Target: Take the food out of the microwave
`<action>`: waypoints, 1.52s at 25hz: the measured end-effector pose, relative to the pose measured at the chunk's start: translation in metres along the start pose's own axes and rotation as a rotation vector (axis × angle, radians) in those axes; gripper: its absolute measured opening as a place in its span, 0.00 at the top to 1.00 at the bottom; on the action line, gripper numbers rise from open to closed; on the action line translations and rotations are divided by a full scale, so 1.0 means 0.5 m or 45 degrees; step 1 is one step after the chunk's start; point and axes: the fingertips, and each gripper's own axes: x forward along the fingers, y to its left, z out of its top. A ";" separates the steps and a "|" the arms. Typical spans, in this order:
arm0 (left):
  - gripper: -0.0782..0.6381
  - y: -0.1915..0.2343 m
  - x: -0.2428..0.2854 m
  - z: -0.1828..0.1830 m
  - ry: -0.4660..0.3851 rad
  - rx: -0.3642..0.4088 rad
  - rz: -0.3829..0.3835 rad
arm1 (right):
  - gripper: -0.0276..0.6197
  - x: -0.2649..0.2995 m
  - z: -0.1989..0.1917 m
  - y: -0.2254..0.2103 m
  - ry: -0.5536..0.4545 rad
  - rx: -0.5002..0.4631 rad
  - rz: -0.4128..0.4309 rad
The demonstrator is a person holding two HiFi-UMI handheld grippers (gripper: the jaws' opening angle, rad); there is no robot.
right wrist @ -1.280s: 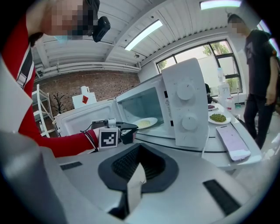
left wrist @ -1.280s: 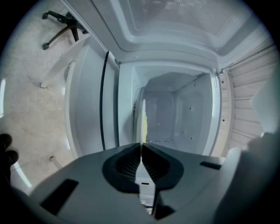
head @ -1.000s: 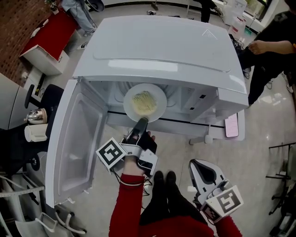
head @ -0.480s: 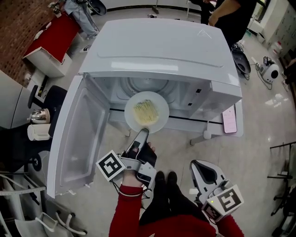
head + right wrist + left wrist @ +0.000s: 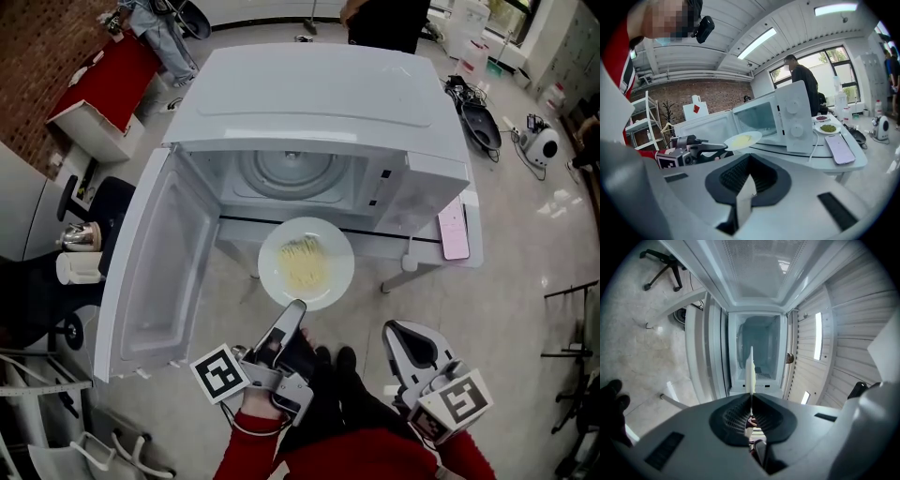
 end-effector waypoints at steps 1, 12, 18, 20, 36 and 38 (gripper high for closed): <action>0.87 0.000 -0.010 -0.012 0.013 -0.005 0.004 | 0.94 -0.004 -0.003 0.001 0.004 -0.004 -0.003; 0.87 0.014 -0.091 -0.133 0.186 -0.009 0.024 | 0.94 -0.059 0.012 0.021 -0.102 -0.086 0.049; 0.87 0.000 -0.118 -0.184 0.286 0.010 0.025 | 0.94 -0.092 0.016 0.025 -0.105 -0.077 0.070; 0.87 -0.004 -0.130 -0.199 0.325 0.015 0.025 | 0.94 -0.104 0.010 0.026 -0.120 -0.112 0.088; 0.87 -0.041 -0.178 -0.324 0.618 -0.014 0.022 | 0.94 -0.213 0.029 0.026 -0.177 -0.162 0.082; 0.87 -0.047 -0.179 -0.332 0.642 -0.011 0.015 | 0.94 -0.223 0.036 0.029 -0.192 -0.170 0.087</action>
